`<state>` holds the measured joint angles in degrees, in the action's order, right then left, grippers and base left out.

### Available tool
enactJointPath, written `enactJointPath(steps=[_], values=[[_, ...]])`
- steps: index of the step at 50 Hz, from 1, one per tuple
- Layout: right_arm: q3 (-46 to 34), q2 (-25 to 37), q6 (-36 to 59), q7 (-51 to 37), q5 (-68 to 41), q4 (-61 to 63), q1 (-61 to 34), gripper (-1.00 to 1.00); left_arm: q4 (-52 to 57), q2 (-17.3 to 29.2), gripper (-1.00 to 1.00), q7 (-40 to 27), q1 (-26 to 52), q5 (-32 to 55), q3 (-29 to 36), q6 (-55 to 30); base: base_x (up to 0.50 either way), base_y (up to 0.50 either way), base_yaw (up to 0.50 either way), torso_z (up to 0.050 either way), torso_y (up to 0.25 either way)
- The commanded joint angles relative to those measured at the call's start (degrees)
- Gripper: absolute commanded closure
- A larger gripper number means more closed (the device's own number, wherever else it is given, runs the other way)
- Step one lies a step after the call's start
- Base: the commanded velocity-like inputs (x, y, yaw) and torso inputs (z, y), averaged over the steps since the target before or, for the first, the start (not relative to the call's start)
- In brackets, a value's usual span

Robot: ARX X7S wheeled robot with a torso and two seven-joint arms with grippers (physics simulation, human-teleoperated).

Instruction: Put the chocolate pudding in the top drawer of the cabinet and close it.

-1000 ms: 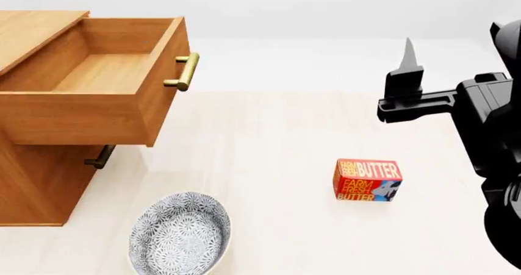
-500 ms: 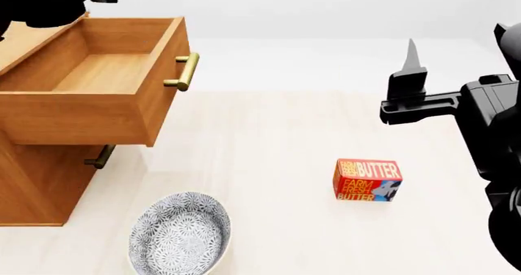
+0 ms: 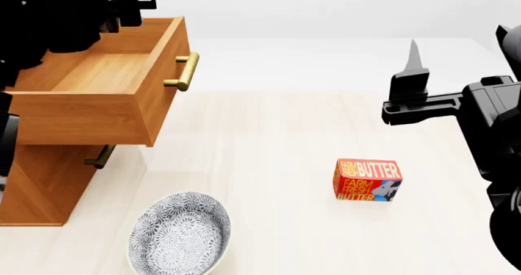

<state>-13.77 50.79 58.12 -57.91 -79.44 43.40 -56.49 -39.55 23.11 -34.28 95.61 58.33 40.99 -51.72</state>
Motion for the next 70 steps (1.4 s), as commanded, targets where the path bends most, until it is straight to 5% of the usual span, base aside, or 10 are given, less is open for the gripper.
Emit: enactJointPath(steps=[1,33,70], values=[[0.18,0.26,-1.17,1.13,1.56,-0.56,1.73,-1.0,-5.74,-1.24,1.0,2.27,-0.65,-2.62,1.42,2.92,0.0,0.0,0.0,0.0,0.0],[-1.92,-0.92,-1.81,2.81,4.94,-1.88,2.52,-1.0,-32.22,-9.27,1.0,11.76,3.87,-11.87,6.61,14.24,0.0,0.0,0.0,0.0,0.0],[-4.04,-2.52,-1.33,3.26,6.12,-3.4,0.85,-1.0,-35.3,-9.77,1.0,14.49,-0.95,-20.24,-1.53,15.8,0.0,0.0,0.0,0.0,0.0]])
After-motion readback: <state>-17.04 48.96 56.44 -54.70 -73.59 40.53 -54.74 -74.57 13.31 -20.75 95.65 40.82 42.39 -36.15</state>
